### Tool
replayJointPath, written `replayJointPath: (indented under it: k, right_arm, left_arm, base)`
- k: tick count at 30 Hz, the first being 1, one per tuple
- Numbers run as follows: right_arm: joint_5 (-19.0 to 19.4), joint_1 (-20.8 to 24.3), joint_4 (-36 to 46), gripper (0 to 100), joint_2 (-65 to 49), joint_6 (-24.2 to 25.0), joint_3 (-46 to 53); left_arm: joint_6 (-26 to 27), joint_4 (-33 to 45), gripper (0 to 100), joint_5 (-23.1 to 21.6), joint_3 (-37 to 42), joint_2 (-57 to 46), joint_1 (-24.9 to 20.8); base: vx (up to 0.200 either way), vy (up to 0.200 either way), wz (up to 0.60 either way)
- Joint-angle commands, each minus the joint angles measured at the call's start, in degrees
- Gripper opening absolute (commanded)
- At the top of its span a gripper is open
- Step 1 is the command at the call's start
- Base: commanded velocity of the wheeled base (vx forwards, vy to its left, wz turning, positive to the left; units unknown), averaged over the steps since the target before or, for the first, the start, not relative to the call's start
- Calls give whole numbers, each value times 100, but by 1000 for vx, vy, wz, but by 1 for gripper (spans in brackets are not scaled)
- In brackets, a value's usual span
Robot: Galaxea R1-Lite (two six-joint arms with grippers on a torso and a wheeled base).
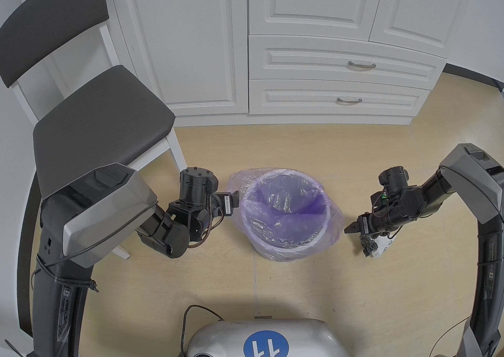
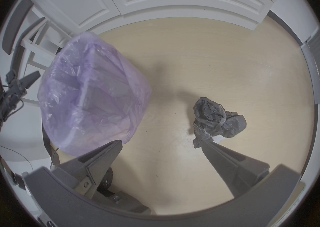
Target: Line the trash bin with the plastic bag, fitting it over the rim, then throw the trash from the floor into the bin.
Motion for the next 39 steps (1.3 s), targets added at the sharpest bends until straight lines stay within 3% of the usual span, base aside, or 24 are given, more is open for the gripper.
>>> replayJointPath:
  k: [1, 6, 7, 8, 20, 25, 31, 39]
  right_arm:
    - [21, -221, -265, 100, -686, 65, 511]
    - [4, -300, -696, 100, -959, 267, 845]
    - [-23, -291, -1153, 100, -1214, 671, 1117]
    - [-31, -274, -1232, 100, -1266, 706, 1170]
    - [-40, -300, -1320, 100, -1337, 733, 1188]
    - [-31, -388, -1329, 100, -1275, 741, 1117]
    - [-31, -476, -1320, 100, -1029, 741, 906]
    - [-49, -520, -1302, 100, -598, 794, 590]
  left_arm:
    - [-173, -44, 100, 19, 33, 239, 33]
    - [-410, 70, 100, 37, -117, 186, -20]
    - [-410, 123, 100, 37, -187, 177, -2]
    - [-410, 132, 100, 28, -213, 177, 24]
    - [-533, 158, 100, -42, -556, 520, 209]
    - [-691, 237, 100, -332, -925, 757, 165]
    - [-753, 1195, 100, -359, -1681, 1065, 296]
    - [-735, 1424, 100, -394, -2059, 1293, 358]
  base:
    - [0, 0, 0]
    - [0, 0, 0]
    - [0, 0, 0]
    - [0, 0, 0]
    - [0, 0, 0]
    - [0, 0, 0]
    - [0, 0, 0]
    - [0, 0, 0]
